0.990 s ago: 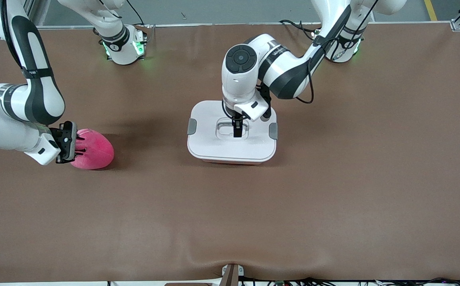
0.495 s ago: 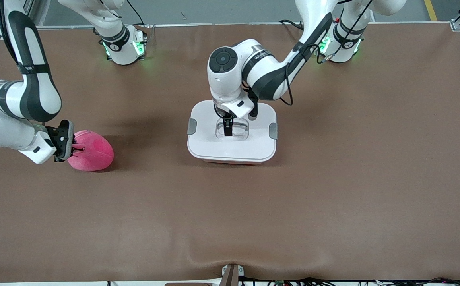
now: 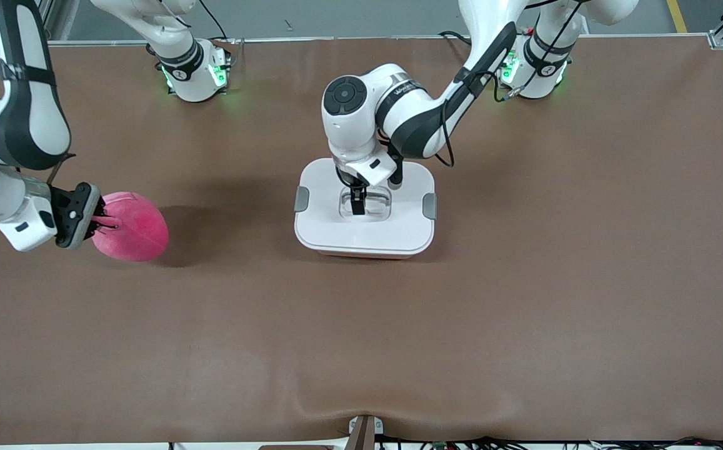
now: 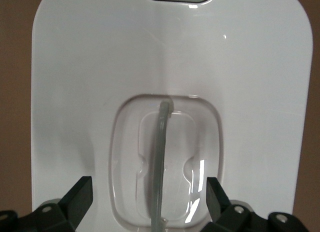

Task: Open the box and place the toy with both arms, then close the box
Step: 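Lift the pink plush with the right gripper while the left gripper holds the lid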

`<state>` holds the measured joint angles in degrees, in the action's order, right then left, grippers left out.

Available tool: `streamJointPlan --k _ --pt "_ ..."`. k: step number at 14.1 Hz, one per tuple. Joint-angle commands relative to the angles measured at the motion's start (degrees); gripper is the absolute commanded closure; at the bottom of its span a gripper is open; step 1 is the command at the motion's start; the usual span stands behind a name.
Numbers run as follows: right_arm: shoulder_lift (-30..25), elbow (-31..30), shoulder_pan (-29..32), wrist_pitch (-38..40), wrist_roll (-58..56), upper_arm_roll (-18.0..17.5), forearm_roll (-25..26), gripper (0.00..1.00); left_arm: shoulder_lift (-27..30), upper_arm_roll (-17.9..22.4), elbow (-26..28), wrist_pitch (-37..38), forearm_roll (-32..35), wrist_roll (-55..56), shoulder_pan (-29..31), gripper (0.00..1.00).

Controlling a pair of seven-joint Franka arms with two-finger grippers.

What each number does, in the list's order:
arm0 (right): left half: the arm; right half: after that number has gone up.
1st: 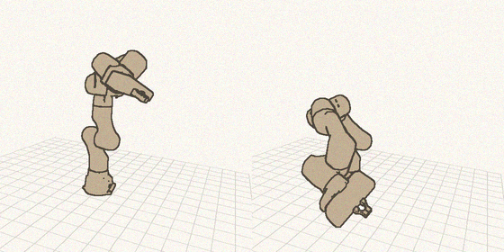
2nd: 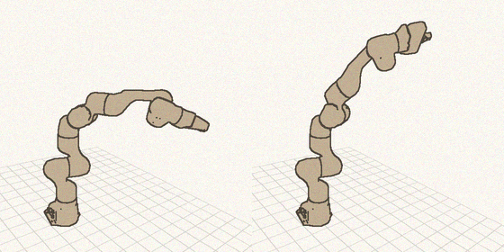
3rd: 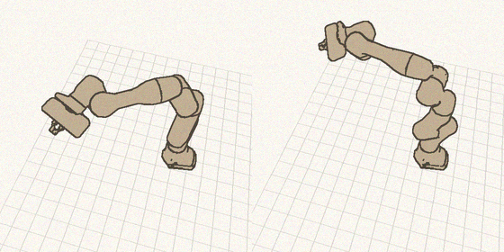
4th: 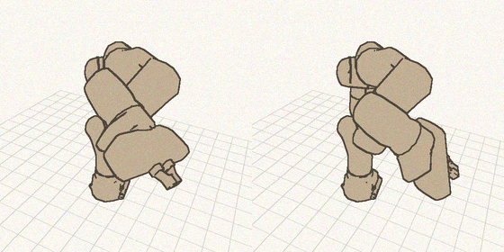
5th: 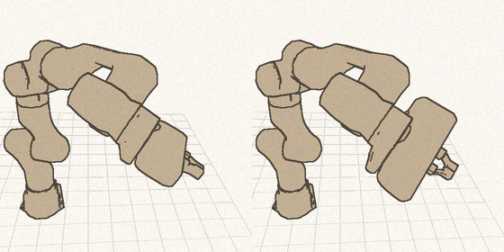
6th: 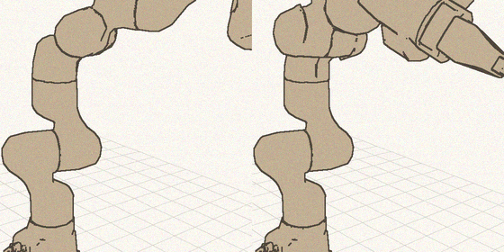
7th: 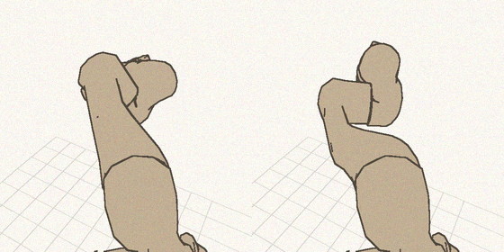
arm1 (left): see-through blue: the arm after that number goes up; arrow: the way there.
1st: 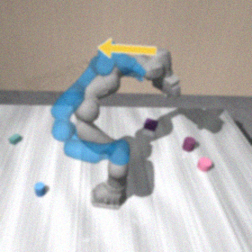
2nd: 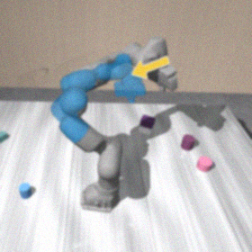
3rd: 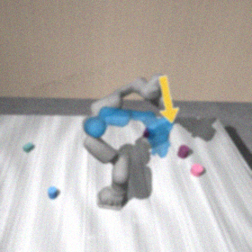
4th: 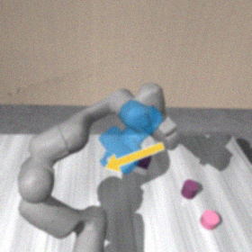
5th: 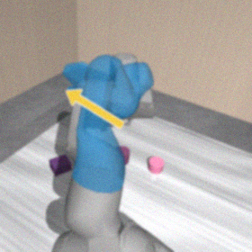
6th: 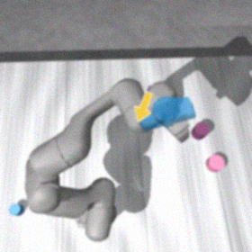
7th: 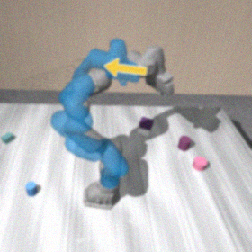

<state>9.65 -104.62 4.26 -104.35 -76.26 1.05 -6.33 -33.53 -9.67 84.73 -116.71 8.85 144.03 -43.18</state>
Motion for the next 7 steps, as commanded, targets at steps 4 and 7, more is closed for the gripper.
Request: streamJointPlan --k 4,7 --pt "-0.2 8.4 -3.1 8.3 16.4 -0.3 -1.9 1.0 2.0 0.1 3.3 -0.2 1.4 -0.2 0.1 0.13" --pt "-0.3 9.9 -4.8 10.0 23.8 -0.3 -1.9 1.0 2.3 0.1 3.8 -0.2 2.2 -0.1 0.2 0.25"
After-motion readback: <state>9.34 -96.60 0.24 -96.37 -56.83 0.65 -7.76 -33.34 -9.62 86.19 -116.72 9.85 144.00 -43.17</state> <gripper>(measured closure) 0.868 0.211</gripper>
